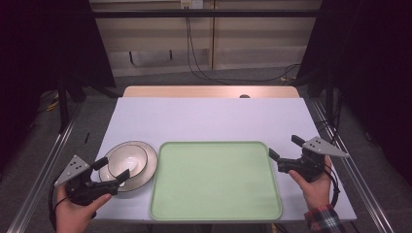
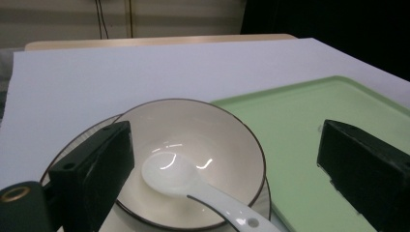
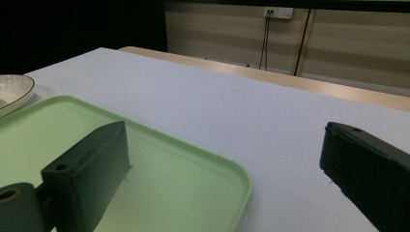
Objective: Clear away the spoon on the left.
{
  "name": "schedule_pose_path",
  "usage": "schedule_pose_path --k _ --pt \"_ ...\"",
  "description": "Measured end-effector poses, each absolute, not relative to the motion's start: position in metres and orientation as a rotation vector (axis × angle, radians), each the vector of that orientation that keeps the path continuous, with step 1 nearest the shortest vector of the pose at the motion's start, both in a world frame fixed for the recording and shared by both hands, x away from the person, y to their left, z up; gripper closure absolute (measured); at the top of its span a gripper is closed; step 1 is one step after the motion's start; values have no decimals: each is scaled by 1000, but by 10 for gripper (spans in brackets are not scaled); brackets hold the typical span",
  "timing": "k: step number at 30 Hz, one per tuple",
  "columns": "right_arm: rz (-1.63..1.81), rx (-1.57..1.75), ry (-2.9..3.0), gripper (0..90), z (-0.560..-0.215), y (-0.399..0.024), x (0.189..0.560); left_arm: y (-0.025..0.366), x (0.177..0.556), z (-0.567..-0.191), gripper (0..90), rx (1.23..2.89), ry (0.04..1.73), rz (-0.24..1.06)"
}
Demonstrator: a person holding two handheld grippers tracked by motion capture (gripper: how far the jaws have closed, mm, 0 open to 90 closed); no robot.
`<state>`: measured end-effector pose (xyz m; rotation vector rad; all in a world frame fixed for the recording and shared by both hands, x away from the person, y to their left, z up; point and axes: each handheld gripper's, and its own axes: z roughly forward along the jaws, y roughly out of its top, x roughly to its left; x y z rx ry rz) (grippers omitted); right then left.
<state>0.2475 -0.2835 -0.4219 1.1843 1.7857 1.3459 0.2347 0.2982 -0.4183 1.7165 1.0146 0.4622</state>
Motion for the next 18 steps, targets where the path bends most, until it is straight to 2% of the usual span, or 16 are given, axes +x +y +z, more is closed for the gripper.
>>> schedule_pose_path --k 18 --pt "1371 1184 1778 36 -421 -283 249 300 227 -424 288 1820 1013 454"
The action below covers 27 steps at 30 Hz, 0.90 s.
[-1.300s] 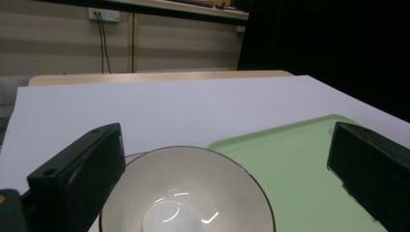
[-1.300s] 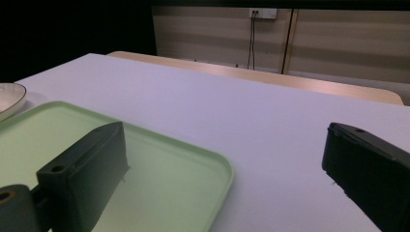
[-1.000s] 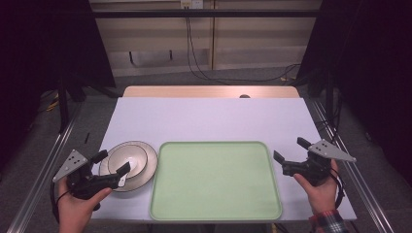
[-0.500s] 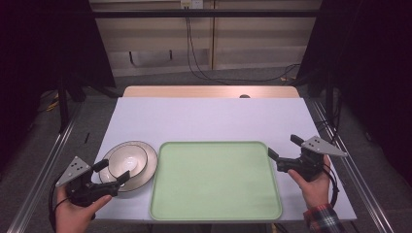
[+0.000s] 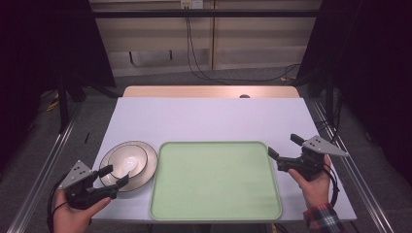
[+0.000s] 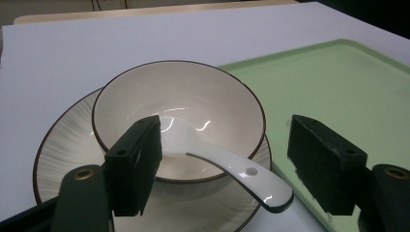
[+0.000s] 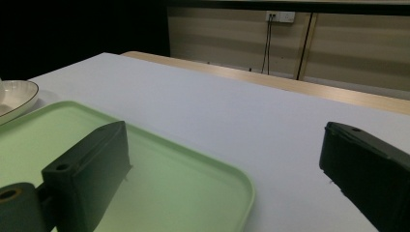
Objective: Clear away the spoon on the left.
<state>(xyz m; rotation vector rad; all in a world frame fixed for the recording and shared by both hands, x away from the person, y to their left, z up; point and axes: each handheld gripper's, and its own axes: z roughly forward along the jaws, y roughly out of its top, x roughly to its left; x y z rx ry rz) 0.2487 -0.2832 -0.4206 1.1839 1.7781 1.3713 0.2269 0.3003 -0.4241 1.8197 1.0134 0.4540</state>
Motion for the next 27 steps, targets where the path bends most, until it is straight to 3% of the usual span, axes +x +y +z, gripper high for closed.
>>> schedule_pose_path --k 5,15,27 --pt "1368 1184 1780 36 -421 -284 249 302 225 -422 329 1833 1005 480" --pt "1371 1188 1783 37 -421 -284 249 301 222 -419 439 1847 1121 373" --pt "1373 1190 1778 37 -421 -285 250 301 221 -417 600 1878 1161 352"
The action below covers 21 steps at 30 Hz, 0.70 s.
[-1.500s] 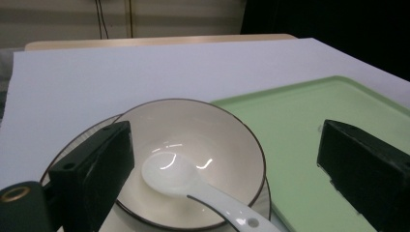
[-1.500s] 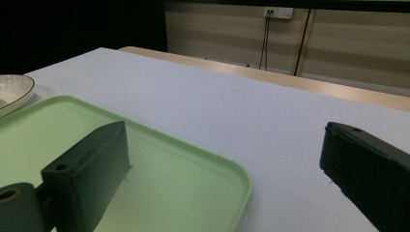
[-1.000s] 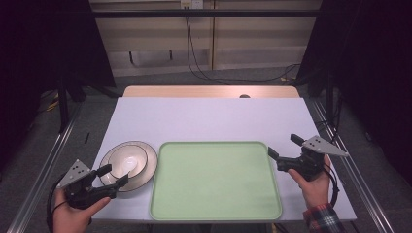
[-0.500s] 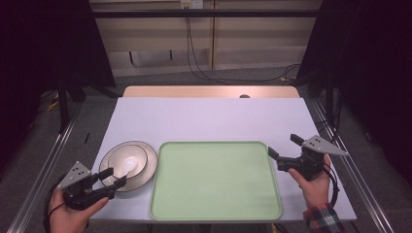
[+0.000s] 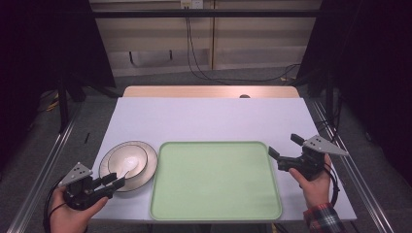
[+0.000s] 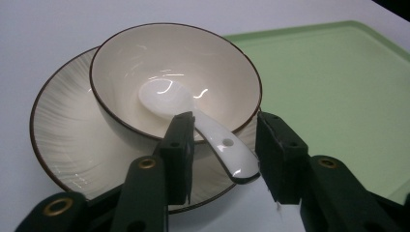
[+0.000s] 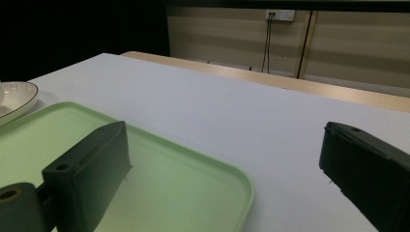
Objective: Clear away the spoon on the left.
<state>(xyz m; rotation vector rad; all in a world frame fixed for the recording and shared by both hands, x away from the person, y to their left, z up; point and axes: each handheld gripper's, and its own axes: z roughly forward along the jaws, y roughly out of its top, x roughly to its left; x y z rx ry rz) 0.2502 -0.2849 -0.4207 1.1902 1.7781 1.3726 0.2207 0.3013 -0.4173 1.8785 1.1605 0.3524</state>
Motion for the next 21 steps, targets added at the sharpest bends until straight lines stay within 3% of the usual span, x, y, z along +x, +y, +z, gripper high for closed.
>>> schedule_pose_path --k 21 --pt "1380 1194 1789 36 -422 -284 251 313 222 -421 734 1846 1250 357"
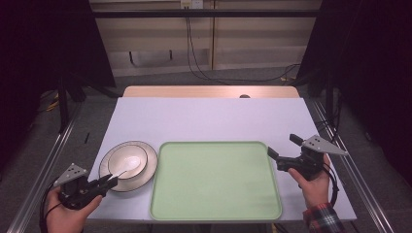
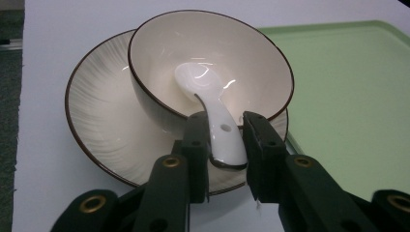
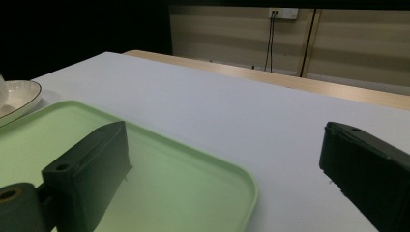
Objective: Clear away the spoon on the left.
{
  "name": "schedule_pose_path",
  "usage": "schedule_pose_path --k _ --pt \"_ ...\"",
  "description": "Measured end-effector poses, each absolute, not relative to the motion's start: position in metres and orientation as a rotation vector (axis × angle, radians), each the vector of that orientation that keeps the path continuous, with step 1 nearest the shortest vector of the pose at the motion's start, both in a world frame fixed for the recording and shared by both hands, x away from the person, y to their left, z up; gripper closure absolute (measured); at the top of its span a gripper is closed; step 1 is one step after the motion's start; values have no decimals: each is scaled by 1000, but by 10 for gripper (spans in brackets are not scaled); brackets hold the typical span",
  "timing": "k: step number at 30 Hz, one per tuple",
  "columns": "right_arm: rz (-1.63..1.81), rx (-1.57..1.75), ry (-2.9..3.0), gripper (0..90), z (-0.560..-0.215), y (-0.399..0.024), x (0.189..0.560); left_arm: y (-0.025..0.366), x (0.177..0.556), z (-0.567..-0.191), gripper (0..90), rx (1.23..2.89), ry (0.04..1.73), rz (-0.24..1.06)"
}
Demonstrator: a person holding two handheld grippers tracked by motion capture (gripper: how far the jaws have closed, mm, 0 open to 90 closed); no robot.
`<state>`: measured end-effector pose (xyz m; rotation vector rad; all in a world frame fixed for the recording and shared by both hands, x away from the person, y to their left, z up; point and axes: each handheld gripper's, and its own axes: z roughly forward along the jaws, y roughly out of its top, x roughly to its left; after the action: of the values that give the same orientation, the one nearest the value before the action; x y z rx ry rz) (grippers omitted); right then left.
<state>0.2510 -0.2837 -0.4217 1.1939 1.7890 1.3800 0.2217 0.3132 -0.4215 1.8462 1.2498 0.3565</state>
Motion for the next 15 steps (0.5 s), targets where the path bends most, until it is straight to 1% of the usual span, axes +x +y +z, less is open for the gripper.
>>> schedule_pose_path --k 7,9,11,15 --pt "1386 1196 1790 36 -422 -284 251 314 222 -421 756 1833 1250 366" --pt "1388 1199 1787 36 -422 -284 251 314 222 -420 781 1820 1244 364" --pt "1389 1199 1787 37 -422 -284 251 315 222 -419 841 1819 1231 351" --pt "1389 1196 1790 37 -422 -284 251 315 223 -420 848 1817 1223 350"
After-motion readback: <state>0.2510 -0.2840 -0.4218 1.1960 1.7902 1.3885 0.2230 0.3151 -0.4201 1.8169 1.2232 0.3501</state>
